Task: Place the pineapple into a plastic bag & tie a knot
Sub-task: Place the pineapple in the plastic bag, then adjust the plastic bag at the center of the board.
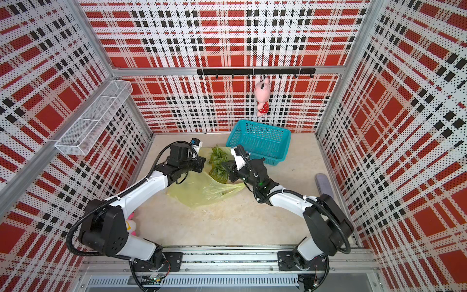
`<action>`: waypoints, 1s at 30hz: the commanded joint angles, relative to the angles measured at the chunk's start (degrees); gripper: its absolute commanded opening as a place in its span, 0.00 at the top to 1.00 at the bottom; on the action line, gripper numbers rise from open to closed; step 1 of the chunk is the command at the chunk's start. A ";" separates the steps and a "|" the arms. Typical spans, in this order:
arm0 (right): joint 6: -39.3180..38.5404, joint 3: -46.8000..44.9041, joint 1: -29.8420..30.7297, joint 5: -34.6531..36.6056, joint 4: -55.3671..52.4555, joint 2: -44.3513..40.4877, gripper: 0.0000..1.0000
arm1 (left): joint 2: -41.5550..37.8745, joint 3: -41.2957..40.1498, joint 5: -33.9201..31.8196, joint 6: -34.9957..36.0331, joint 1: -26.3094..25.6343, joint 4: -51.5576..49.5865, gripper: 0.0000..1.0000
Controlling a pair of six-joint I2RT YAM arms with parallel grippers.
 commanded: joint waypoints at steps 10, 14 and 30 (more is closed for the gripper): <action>-8.61 12.93 2.75 -1.10 -5.31 7.29 0.52 | -5.46 -2.09 1.23 -6.74 3.52 3.47 0.68; -4.98 14.04 2.53 -0.89 -9.26 3.49 0.32 | -10.02 -2.98 -1.74 -10.17 5.92 4.44 0.48; 13.76 -3.75 -20.24 1.33 -12.36 -16.38 0.00 | -16.76 -0.64 -27.57 2.97 -22.29 3.16 0.02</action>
